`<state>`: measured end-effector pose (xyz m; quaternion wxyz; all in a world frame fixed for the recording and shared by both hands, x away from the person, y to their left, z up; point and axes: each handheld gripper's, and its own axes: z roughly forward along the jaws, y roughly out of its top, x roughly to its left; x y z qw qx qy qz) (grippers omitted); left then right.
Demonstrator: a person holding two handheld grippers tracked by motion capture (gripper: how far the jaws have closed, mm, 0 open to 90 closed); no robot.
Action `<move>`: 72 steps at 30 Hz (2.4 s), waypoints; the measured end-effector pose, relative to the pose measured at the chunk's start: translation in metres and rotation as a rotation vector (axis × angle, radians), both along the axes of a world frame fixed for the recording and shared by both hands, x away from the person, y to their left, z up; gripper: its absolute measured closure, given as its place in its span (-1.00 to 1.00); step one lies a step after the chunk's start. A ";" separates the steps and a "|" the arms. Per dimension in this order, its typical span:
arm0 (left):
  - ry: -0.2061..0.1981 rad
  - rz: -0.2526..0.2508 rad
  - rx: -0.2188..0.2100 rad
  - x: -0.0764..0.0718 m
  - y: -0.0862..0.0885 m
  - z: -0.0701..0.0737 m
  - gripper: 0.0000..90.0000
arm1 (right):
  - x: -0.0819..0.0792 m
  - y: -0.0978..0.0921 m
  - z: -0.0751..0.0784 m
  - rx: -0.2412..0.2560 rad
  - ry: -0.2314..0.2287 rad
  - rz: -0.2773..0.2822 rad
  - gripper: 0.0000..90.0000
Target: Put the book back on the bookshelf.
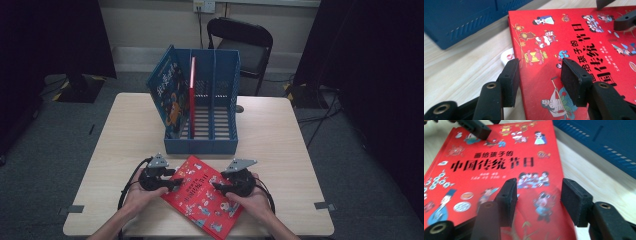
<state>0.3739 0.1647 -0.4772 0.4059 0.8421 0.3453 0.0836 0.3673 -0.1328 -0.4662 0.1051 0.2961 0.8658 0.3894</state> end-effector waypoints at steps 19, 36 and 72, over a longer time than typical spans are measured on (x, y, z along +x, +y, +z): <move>0.007 -0.039 -0.026 0.013 -0.025 -0.001 0.11 | 0.002 -0.010 0.000 0.026 0.027 -0.023 0.02; 0.000 -0.071 0.036 -0.017 0.000 0.003 -0.01 | 0.008 -0.004 -0.001 0.021 0.023 -0.025 -0.06; -0.018 -0.040 0.028 -0.018 0.007 -0.003 -0.20 | 0.006 -0.009 0.000 0.014 0.012 -0.067 -0.17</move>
